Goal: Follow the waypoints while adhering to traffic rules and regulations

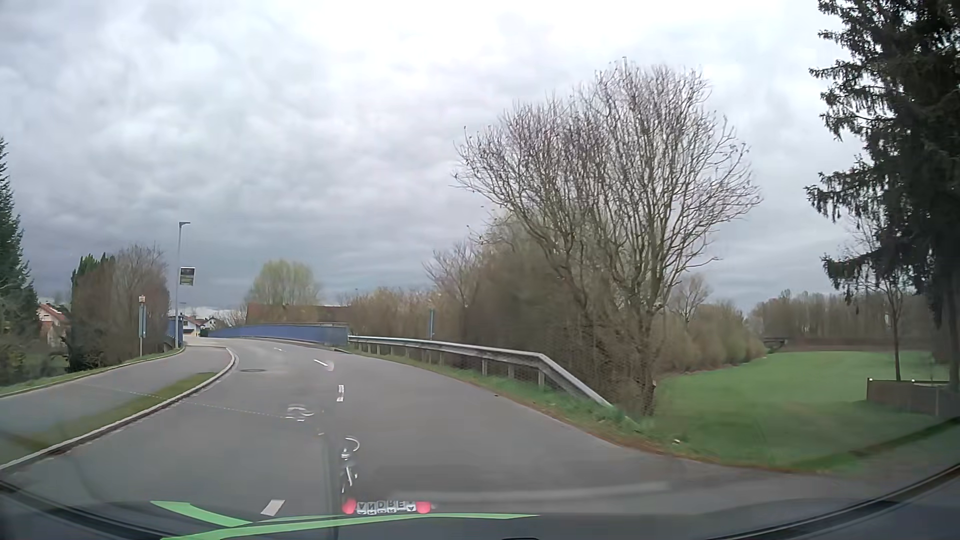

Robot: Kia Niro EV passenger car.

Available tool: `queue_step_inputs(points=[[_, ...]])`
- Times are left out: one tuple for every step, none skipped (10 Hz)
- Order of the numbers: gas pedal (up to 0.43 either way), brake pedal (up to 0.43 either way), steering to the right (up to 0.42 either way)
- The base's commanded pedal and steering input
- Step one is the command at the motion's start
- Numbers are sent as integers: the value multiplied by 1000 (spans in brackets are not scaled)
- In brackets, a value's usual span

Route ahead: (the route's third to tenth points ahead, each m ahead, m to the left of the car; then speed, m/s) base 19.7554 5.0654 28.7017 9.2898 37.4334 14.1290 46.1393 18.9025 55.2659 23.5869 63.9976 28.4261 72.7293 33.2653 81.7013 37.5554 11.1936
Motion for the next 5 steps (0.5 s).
queue_step_inputs(points=[[157,0,-81],[157,0,-84],[157,0,-85],[157,0,-86],[157,0,-87]])
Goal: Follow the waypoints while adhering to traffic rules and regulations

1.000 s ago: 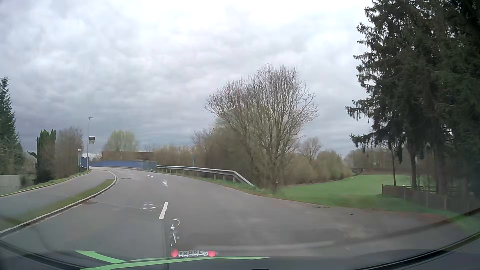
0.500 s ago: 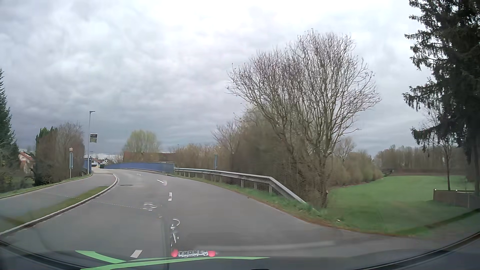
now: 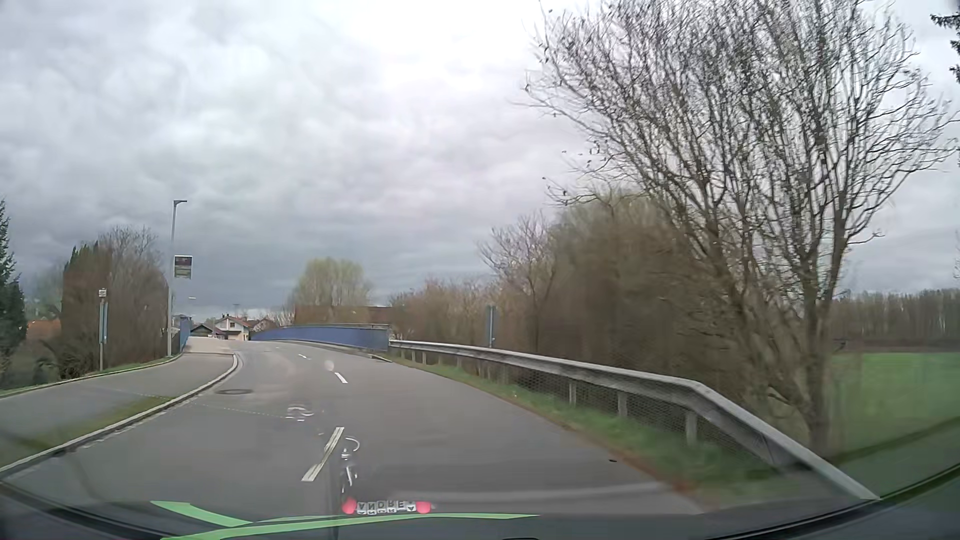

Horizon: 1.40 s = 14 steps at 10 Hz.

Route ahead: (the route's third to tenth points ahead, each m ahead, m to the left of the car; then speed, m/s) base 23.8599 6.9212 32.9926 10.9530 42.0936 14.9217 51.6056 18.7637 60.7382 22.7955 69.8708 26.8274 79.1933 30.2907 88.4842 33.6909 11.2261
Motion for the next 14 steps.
queue_step_inputs(points=[[157,0,-87],[157,0,-87],[157,0,-87],[157,0,-87],[157,0,-86],[157,0,-84],[157,0,-80],[157,0,-77],[157,0,-77],[157,0,-77],[157,0,-77],[157,0,-79],[157,0,-81],[157,0,-81]])
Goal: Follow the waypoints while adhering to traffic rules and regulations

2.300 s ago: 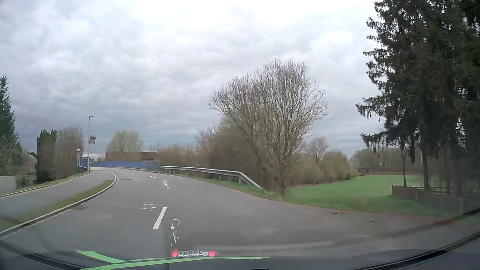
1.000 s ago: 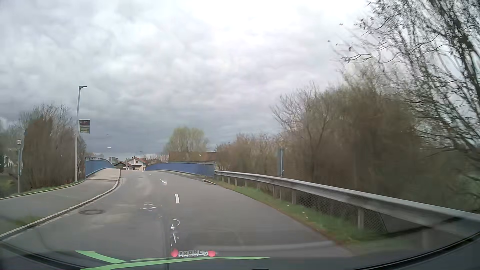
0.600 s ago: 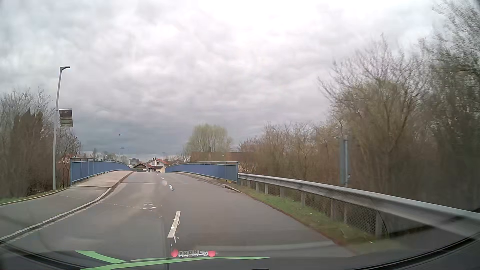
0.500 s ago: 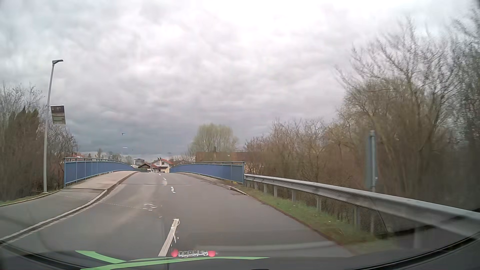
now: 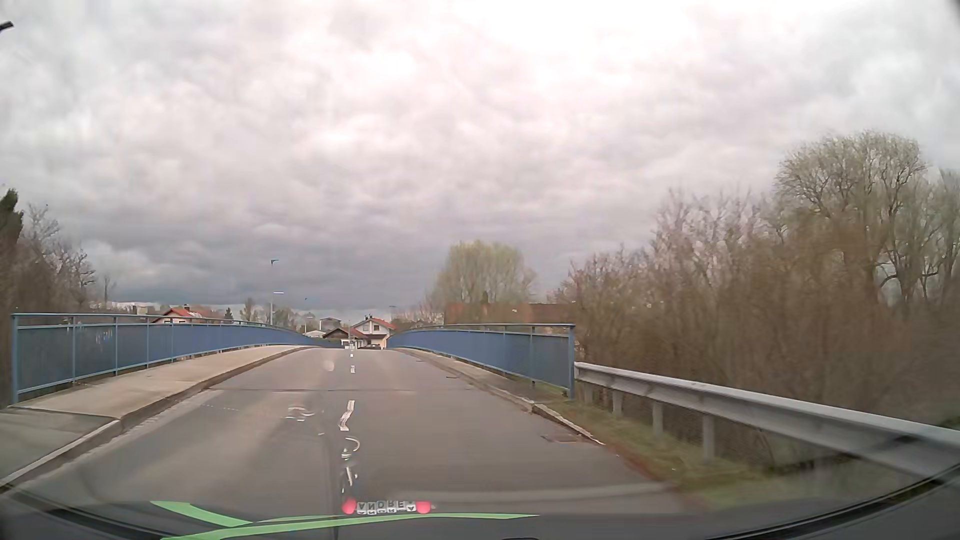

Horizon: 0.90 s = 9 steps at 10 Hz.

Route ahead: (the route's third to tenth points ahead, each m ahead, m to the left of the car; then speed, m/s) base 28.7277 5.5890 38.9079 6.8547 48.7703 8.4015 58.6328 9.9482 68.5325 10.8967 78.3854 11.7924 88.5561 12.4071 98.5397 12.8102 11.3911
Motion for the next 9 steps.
queue_step_inputs(points=[[157,0,-81],[157,0,-81],[157,0,-81],[157,0,-81],[157,0,-79],[169,0,-70],[169,0,-58],[169,0,-48],[169,0,-38]])
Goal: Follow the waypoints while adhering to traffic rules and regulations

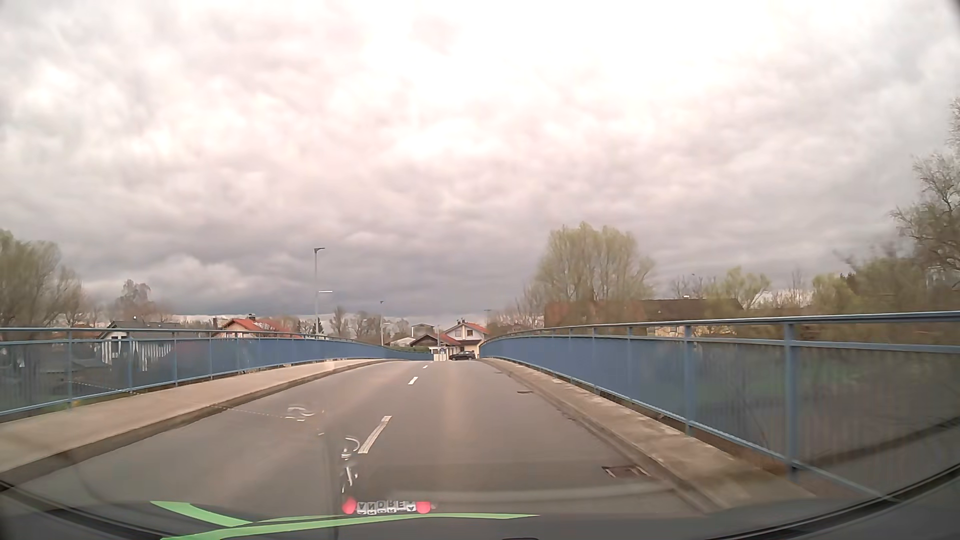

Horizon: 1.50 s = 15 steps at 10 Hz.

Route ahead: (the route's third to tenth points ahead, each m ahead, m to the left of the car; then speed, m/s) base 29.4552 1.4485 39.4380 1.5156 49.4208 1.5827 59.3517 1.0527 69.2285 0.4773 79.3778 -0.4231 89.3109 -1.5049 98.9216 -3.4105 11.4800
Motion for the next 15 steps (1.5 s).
queue_step_inputs(points=[[169,0,-31],[169,0,-26],[169,0,-15],[169,0,-8],[169,0,-7],[157,0,-7],[157,0,-7],[138,0,-5],[130,0,-4],[118,0,-4],[110,0,-4],[98,0,-4],[98,0,-4],[98,0,-4],[98,0,-4]])
